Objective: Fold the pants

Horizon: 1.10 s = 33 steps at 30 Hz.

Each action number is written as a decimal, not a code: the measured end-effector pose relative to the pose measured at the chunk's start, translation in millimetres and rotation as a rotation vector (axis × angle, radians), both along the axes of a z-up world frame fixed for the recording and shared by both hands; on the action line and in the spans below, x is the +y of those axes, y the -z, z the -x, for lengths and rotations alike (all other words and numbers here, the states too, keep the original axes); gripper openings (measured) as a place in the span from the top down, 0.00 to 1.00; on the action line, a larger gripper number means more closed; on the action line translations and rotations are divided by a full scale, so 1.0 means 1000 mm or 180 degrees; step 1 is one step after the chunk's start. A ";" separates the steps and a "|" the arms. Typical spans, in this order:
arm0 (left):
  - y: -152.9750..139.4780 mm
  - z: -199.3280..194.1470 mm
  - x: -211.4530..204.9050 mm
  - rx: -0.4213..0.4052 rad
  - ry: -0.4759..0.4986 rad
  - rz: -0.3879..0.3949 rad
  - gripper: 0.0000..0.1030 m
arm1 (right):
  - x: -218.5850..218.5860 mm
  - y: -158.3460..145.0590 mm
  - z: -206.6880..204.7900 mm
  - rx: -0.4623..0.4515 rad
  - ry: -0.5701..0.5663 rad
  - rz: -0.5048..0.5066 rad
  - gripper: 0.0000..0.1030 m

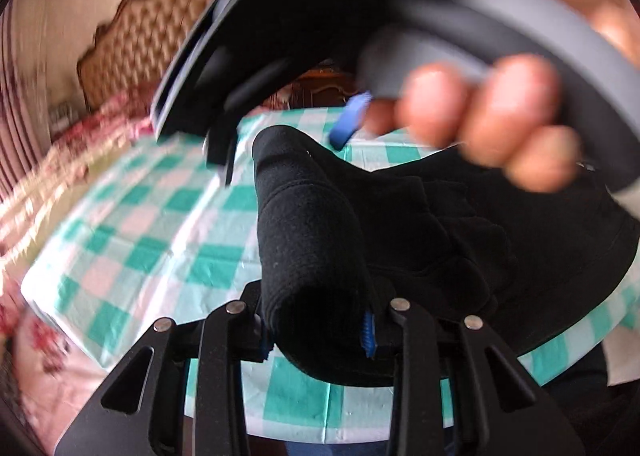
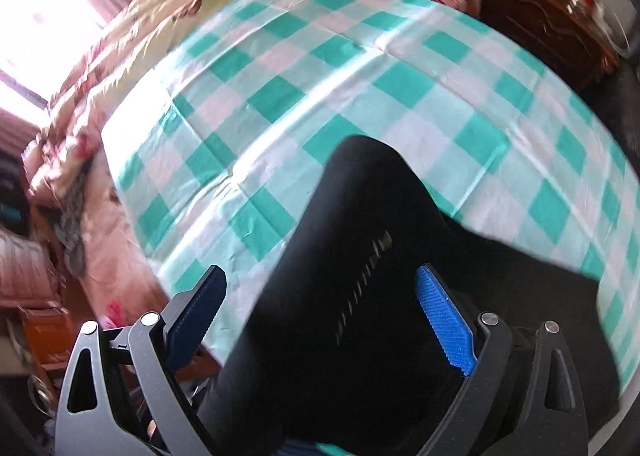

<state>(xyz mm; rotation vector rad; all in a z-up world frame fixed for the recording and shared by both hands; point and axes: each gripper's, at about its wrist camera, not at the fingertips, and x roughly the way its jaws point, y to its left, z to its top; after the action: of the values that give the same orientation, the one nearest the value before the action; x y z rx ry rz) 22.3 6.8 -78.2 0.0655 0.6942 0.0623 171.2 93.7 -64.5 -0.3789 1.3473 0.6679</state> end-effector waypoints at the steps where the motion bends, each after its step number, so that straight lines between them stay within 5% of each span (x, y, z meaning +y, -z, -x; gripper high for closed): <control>1: -0.001 -0.001 -0.004 -0.0020 0.0010 -0.0054 0.69 | 0.000 0.004 -0.002 0.0041 0.0000 0.0008 0.11; 5: -0.008 0.004 -0.020 -0.0150 0.0106 -0.0280 0.70 | -0.009 0.012 -0.002 0.0001 -0.0036 0.0013 0.18; 6: -0.009 0.005 -0.022 -0.0170 0.0123 -0.0299 0.70 | -0.014 0.010 -0.002 -0.0060 -0.0031 0.0030 0.36; 10: -0.019 0.006 -0.023 -0.0263 0.0233 -0.0118 0.70 | -0.038 -0.003 -0.005 0.0010 0.0010 -0.0238 0.65; 13: -0.025 0.006 -0.012 -0.0315 0.0276 0.0353 0.56 | -0.058 -0.008 -0.010 0.0100 0.0106 -0.0464 0.72; 15: -0.026 0.009 -0.005 -0.0318 0.0309 0.0631 0.27 | -0.071 -0.010 -0.016 0.0180 0.0221 -0.0641 0.74; 22: -0.003 -0.010 -0.021 0.0124 0.0234 0.0707 0.24 | -0.115 -0.019 -0.024 0.0373 0.0546 -0.1196 0.75; 25: -0.007 -0.018 -0.050 0.0032 0.0361 0.0396 0.39 | -0.144 -0.029 -0.026 0.0427 0.0711 -0.1481 0.75; 26: -0.006 -0.021 -0.058 0.0017 0.0401 0.0306 0.64 | -0.153 -0.032 -0.027 0.0433 0.0759 -0.1554 0.75; 33: -0.051 -0.010 -0.149 -0.0572 0.0960 -0.0501 0.70 | -0.291 -0.078 -0.015 0.0241 0.1141 -0.2287 0.75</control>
<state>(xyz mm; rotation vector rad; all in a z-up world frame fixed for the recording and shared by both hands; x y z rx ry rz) 32.4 -141.8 -26.8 0.3111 0.4929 -0.1652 186.0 -197.4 13.6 0.4583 1.1161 0.8131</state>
